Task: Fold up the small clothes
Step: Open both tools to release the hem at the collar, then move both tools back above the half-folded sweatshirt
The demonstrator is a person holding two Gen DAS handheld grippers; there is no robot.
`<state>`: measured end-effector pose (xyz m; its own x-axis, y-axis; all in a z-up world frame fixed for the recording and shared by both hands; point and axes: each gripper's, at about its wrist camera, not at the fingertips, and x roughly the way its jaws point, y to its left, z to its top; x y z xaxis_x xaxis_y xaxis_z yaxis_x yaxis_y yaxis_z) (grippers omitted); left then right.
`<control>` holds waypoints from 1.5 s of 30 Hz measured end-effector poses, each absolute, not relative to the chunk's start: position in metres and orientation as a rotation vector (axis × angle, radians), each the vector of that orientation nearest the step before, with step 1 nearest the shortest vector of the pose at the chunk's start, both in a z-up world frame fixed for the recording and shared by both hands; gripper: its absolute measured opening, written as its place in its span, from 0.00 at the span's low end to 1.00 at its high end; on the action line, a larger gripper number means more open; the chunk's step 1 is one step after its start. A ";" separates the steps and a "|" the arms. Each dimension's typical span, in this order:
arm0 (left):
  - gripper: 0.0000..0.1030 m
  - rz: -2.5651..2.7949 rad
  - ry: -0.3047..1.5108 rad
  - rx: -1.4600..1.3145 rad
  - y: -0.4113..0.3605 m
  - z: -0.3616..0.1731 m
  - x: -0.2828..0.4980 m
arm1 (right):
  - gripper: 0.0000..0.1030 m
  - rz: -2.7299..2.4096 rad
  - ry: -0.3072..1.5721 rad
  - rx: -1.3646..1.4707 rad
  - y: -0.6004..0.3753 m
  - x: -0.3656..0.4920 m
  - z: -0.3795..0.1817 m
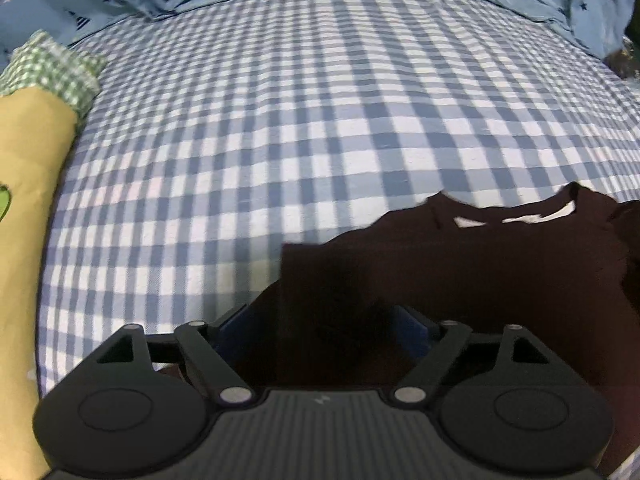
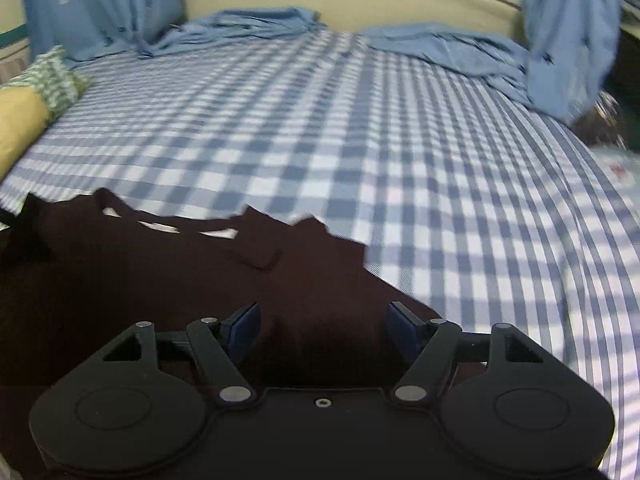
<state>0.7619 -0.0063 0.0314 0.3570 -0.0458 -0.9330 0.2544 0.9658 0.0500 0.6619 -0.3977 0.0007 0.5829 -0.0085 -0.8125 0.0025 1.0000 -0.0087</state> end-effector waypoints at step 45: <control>0.99 0.020 1.087 0.080 -0.036 0.121 0.635 | 1.00 -0.103 0.821 0.183 -0.332 0.555 0.127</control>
